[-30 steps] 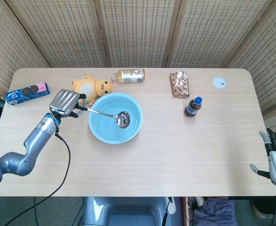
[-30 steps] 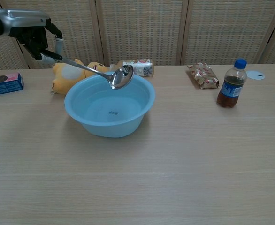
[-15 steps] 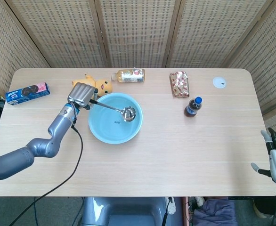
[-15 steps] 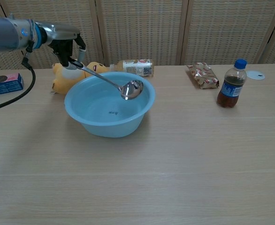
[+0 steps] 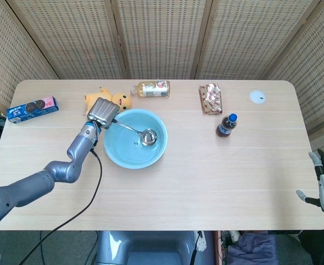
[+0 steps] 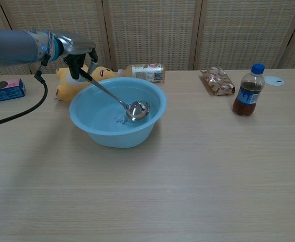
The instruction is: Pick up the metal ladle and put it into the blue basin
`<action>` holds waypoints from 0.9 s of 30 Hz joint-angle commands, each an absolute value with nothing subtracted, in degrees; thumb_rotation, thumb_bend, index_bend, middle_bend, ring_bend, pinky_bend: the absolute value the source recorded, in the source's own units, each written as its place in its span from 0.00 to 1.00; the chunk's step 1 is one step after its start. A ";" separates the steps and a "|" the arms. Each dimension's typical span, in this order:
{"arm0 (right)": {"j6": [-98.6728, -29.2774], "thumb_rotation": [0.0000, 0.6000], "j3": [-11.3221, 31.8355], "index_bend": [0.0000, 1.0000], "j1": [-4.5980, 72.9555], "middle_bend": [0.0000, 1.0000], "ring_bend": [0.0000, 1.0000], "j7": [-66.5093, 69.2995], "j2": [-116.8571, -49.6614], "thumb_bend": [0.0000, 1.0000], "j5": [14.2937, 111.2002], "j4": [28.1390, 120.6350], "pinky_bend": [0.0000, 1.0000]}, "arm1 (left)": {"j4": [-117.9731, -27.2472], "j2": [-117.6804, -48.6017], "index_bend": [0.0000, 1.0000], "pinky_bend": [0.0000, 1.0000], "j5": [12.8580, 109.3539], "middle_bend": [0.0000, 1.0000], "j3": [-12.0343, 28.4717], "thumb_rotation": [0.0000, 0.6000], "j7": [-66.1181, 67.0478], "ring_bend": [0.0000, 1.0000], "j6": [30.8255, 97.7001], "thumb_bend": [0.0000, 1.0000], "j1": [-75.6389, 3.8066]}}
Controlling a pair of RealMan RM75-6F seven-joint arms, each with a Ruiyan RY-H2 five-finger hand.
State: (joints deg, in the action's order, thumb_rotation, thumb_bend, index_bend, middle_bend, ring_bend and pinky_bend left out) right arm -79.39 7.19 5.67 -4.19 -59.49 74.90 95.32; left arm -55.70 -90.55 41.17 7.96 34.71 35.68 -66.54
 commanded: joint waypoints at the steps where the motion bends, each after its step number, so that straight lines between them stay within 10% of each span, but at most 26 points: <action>1: -79.38 1.00 7.21 0.00 5.69 0.00 0.00 -4.15 -59.47 0.00 74.85 95.29 0.00 | -55.25 -91.01 0.83 1.00 40.93 1.00 7.24 1.00 35.76 1.00 35.92 0.71 -66.83; 27: -78.58 1.00 7.13 0.00 6.09 0.00 0.00 -4.26 -59.70 0.00 74.29 94.93 0.00 | -61.20 -88.56 0.86 1.00 30.51 1.00 6.16 1.00 41.97 1.00 36.15 0.78 -69.25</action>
State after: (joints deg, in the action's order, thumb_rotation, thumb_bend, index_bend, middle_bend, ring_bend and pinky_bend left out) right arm -78.57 7.13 6.10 -4.26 -59.70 74.29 94.93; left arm -60.50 -89.13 31.20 6.00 41.69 36.00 -68.88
